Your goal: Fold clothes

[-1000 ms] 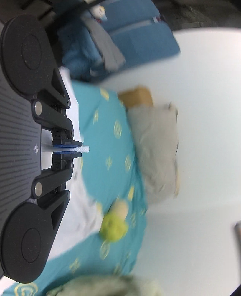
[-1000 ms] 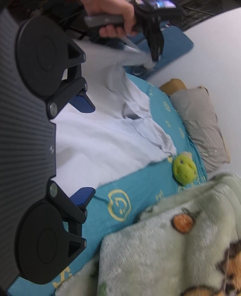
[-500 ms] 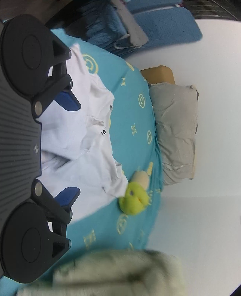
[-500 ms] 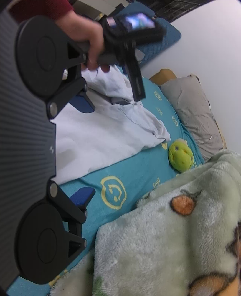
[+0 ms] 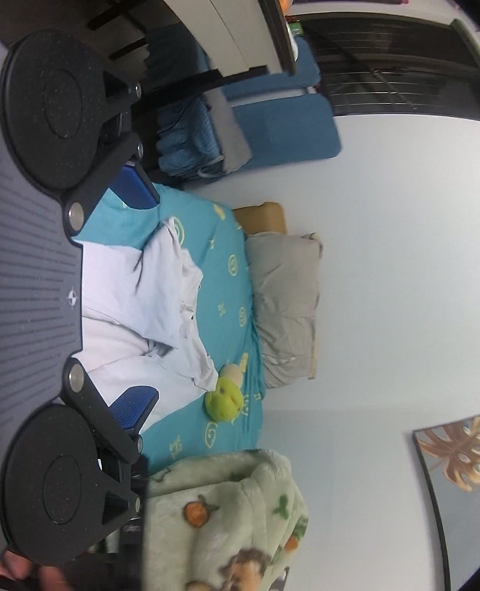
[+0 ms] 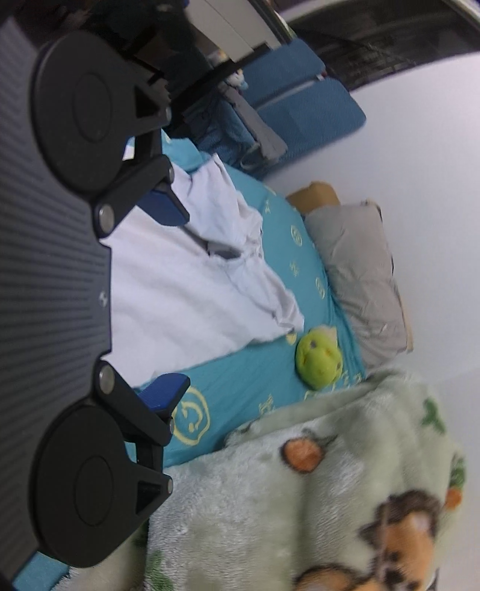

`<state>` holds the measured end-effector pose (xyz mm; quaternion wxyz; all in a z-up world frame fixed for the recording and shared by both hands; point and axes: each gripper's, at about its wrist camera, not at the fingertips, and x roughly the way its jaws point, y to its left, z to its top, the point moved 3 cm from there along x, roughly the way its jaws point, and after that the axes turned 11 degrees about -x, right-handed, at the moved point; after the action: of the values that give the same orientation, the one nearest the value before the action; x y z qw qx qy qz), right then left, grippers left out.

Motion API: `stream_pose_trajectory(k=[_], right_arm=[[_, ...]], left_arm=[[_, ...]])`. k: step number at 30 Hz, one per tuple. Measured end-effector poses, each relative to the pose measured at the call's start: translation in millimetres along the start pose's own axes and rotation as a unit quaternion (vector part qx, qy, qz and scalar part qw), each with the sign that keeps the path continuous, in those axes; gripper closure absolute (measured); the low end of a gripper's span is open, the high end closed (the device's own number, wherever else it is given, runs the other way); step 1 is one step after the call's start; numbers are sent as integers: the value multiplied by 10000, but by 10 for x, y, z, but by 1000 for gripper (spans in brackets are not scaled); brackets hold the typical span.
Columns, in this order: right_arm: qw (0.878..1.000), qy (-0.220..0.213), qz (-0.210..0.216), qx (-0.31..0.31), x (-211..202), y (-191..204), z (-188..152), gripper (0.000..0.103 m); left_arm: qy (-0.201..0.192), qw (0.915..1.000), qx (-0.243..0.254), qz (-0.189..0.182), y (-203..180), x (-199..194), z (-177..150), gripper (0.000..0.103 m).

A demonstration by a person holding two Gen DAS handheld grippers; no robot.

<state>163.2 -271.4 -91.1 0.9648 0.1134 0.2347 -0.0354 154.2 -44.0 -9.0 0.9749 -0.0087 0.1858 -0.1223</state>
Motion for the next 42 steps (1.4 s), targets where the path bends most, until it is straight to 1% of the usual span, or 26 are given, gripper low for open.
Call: stream_pose_trajectory(k=[2, 4, 6, 8, 10, 12, 15, 17, 19, 21, 22, 23, 24, 26, 29, 33, 36, 37, 38, 39, 40, 42], right_arm=[[9999, -1, 163, -49, -94, 68, -4, 15], [9993, -10, 356, -120, -198, 143, -21, 15], [9980, 12, 612, -148, -251, 220, -6, 15], [9956, 120, 912, -155, -203, 301, 80, 21], [9925, 211, 1190, -189, -132, 392, 194, 24], [9901, 243, 1364, -246, 34, 512, 393, 25], [9884, 303, 1476, -213, 493, 694, 713, 25], [9868, 325, 1559, -287, 905, 821, 902, 25], [9859, 470, 1548, -434, 1366, 963, 1041, 25], [9852, 631, 1500, -543, 1837, 1082, 1139, 25], [9848, 705, 1486, -564, 2065, 1128, 1161, 27], [9844, 807, 1453, -582, 2291, 1171, 1168, 29], [9838, 905, 1410, -632, 2497, 1216, 1159, 29], [9823, 1075, 1326, -772, 2884, 1307, 1125, 30], [9807, 1187, 1233, -947, 3326, 1414, 1061, 30], [9749, 1480, 1064, -1280, 3750, 1474, 919, 30], [9671, 1682, 1178, -1500, 3887, 1480, 779, 32], [9649, 1707, 1280, -1531, 3878, 1477, 737, 48], [9633, 1716, 1366, -1551, 3860, 1474, 704, 72], [9628, 1688, 1391, -1589, 3827, 1476, 680, 84], [9634, 1615, 1358, -1650, 3783, 1483, 664, 94], [9678, 1376, 1268, -1684, 3668, 1487, 681, 97]], left_arm=[[39, 9998, -214, -13, 101, -106, -80, 0], [85, 9988, -477, -41, 215, -175, -93, 0], [38, 9976, -686, -106, 318, -277, -75, 0], [-13, 9959, -890, -165, 420, -375, -57, 0], [-121, 9947, -1010, -129, 500, -414, -57, 0], [-96, 9934, -1142, -84, 573, -395, -75, 0], [55, 9907, -1352, -112, 645, -335, -108, 0], [122, 9893, -1449, -84, 686, -289, -114, 0], [114, 9884, -1504, -161, 734, -262, -126, 0], [48, 9899, -1414, -124, 775, -212, -142, 0], [14, 9907, -1357, -91, 795, -158, -151, 0], [-21, 9915, -1300, -58, 816, -103, -160, 0], [-47, 9922, -1248, -24, 838, -47, -169, 0], [18, 9925, -1225, 44, 888, 98, -193, 0], [260, 9890, -1453, -24, 989, 311, -257, 0], [561, 9825, -1771, -116, 1120, 555, -341, 0], [711, 9773, -1990, -163, 1200, 643, -397, 0], [737, 9764, -2023, -151, 1216, 659, -404, 0], [757, 9757, -2050, -137, 1227, 664, -414, 0], [765, 9753, -2069, -134, 1233, 661, -420, 0], [772, 9749, -2084, -131, 1237, 658, -426, 0], [775, 9754, -2058, -111, 1211, 647, -439, 0]])
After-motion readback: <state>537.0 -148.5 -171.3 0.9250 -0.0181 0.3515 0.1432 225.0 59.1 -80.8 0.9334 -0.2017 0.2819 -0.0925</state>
